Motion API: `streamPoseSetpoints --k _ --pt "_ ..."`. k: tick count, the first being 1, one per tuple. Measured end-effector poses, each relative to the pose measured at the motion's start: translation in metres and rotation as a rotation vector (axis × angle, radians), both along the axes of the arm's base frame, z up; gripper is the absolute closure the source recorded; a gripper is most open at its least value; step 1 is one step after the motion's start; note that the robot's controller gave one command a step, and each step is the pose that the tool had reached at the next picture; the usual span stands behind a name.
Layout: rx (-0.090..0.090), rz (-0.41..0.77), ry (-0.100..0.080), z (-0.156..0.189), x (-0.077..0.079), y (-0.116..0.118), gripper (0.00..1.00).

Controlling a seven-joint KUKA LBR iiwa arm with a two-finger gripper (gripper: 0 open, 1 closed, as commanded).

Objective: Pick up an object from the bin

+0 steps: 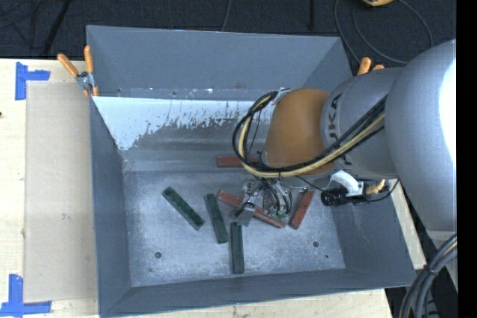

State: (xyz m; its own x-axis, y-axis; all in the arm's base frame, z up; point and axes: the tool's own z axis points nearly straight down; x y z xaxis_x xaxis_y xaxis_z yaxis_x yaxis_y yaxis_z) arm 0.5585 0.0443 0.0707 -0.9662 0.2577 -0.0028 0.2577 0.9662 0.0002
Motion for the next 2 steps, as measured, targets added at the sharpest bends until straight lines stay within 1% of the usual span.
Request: streamPoseSetpoints --k 2 --pt "0.0 0.0 0.001 0.0008 -0.0002 0.0 1.0"
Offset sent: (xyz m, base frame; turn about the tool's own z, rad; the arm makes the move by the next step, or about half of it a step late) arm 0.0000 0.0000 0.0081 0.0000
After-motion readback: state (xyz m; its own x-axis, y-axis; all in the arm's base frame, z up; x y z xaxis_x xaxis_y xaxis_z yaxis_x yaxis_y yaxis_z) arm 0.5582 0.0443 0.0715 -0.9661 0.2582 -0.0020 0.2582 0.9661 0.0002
